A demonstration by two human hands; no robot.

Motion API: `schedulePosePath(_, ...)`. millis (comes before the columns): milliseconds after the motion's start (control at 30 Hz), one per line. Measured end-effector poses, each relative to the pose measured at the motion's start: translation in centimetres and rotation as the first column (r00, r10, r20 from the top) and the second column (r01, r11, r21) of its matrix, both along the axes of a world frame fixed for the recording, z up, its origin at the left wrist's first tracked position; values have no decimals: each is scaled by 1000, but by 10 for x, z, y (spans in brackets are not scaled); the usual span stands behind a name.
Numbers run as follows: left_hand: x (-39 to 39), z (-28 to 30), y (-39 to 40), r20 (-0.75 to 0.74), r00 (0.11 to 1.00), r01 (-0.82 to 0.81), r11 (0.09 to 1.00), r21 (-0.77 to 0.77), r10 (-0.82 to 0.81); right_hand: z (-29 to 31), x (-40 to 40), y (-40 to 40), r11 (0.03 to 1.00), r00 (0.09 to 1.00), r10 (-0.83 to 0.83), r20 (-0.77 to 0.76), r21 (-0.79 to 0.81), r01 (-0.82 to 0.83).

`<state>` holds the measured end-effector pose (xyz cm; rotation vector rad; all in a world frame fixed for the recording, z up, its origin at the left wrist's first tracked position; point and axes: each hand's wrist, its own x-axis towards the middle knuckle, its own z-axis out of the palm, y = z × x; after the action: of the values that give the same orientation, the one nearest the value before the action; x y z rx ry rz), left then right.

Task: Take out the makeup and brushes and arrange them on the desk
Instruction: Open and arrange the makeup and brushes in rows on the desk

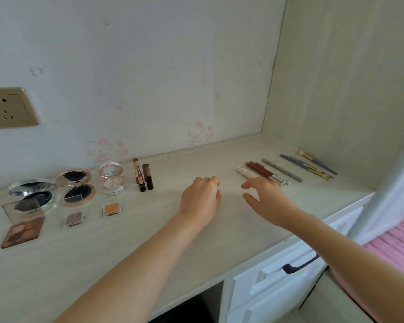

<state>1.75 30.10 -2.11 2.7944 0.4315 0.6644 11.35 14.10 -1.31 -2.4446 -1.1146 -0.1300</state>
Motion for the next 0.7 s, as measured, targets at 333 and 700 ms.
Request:
schedulePosePath(333, 76, 0, -14, -76, 993, 89, 995, -50, -92, -2, 56, -30, 992, 992, -124, 21, -15, 124)
schedulePosePath(700, 126, -7, 11, -245, 962, 58, 970, -234, -117, 3, 63, 0, 985, 985, 21, 169, -173, 9)
